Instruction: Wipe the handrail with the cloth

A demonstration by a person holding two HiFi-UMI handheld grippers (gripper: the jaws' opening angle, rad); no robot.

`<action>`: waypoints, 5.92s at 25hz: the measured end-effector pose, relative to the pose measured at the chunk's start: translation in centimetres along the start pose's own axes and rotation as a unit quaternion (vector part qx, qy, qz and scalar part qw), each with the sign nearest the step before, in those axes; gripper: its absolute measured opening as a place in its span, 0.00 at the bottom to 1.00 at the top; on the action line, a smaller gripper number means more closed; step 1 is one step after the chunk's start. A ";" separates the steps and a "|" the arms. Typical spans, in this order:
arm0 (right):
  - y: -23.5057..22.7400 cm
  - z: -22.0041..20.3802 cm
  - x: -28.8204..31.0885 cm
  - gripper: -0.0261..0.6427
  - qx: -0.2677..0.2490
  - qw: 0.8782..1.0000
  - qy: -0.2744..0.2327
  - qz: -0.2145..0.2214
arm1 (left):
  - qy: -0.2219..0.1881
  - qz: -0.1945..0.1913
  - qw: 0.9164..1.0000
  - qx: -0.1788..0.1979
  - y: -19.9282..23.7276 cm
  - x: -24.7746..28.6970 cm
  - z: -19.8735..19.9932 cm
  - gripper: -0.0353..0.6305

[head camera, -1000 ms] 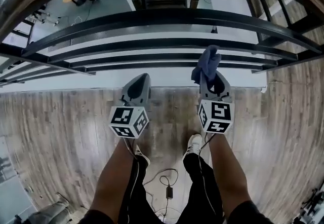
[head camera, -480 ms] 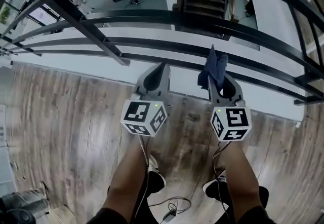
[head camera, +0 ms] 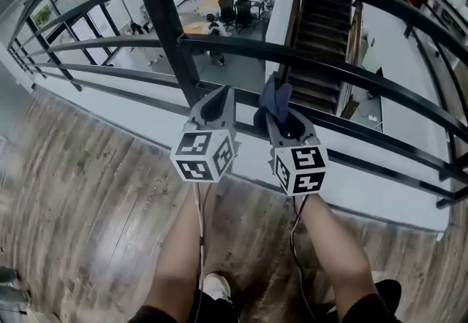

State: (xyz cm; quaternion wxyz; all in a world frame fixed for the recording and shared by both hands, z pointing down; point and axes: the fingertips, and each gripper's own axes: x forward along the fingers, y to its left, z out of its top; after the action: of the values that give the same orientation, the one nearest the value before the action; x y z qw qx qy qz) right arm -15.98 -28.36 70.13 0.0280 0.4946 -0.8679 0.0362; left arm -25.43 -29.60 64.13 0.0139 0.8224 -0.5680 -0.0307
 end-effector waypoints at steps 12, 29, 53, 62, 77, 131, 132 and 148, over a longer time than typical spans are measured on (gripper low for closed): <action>10.3 0.1 13.9 0.19 -0.026 0.998 0.051 0.012 | 0.042 0.047 0.998 0.031 13.5 -3.4 -4.9 0.05; 14.9 -4.0 22.8 0.19 -0.072 0.986 0.149 0.015 | 0.052 0.092 0.994 0.012 21.2 -4.1 -7.7 0.05; 1.1 -4.1 10.7 0.19 -0.051 0.984 0.167 -0.043 | 0.071 -0.016 0.995 0.070 6.4 1.2 -6.7 0.05; -6.4 -4.4 2.9 0.19 -0.061 0.982 0.157 -0.088 | 0.062 -0.101 0.991 0.067 -3.4 3.4 -6.1 0.05; -19.2 -4.8 -10.1 0.19 -0.074 0.973 0.141 -0.165 | 0.056 -0.169 0.984 -0.003 -19.5 6.4 -7.7 0.05; -70.5 -7.1 -63.2 0.19 -0.018 0.873 0.071 -0.482 | 0.136 -0.394 0.908 0.038 -85.8 11.8 -16.5 0.05; -70.9 -7.1 -63.9 0.19 -0.021 0.870 0.068 -0.489 | 0.139 -0.395 0.907 0.036 -85.8 11.7 -16.8 0.05; -64.4 -4.2 -54.1 0.19 -0.020 0.892 0.029 -0.451 | 0.113 -0.335 0.936 0.002 -72.2 13.2 -15.0 0.05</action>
State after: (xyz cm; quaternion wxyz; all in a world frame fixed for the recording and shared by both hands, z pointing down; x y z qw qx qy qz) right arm 67.00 -14.37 72.01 0.0764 0.8310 -0.5507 0.0163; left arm 47.55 -16.53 74.52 0.0651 0.9630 -0.2545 0.0604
